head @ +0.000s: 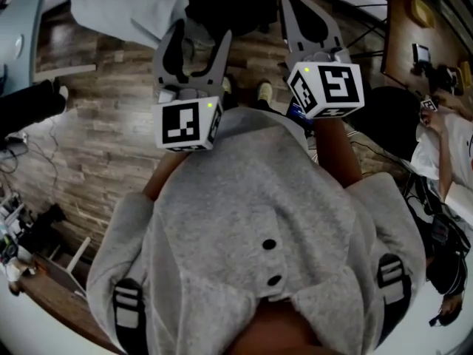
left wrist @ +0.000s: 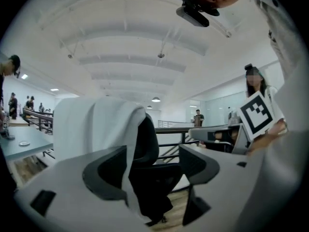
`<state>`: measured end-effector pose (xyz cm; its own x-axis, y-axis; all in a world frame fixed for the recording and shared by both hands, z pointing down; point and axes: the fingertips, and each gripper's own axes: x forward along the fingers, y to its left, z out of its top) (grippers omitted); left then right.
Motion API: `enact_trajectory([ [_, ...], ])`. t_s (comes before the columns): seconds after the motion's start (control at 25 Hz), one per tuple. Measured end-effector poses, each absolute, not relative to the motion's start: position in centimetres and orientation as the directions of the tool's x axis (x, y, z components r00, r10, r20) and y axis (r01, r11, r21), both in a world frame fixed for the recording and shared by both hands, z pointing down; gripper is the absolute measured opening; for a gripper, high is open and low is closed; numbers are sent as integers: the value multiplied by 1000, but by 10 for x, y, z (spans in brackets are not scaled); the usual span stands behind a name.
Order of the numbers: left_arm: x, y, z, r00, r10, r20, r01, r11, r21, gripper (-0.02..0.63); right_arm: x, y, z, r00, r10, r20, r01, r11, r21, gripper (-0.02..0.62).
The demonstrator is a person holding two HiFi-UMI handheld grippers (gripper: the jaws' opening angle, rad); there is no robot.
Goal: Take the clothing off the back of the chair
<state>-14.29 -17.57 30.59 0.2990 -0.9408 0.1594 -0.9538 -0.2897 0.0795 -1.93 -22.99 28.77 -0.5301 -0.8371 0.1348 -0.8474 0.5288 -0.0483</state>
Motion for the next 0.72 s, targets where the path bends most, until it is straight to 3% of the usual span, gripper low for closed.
enact_trajectory([
  [0.12, -166, -177, 307, 169, -969, 180, -986, -165, 38, 474, -18, -228, 293, -561, -816, 140, -827, 559, -56, 12],
  [0.2, -178, -177, 307, 114, -975, 192, -993, -114, 9, 537, -17, -227, 296, -572, -807, 148, -819, 570, -59, 12],
  [0.44, -214, -165, 298, 23, -982, 186, -1000, -22, 5, 571, -17, -228, 294, -587, -796, 146, -809, 585, -63, 12],
  [0.6, -229, -186, 315, 111, -958, 266, -994, -111, 13, 588, -22, -228, 294, -602, -784, 148, -797, 601, -60, 12],
  [0.72, -253, -199, 315, 76, -961, 264, -997, -74, 18, 588, -28, -228, 295, -608, -780, 149, -792, 608, -55, 12],
])
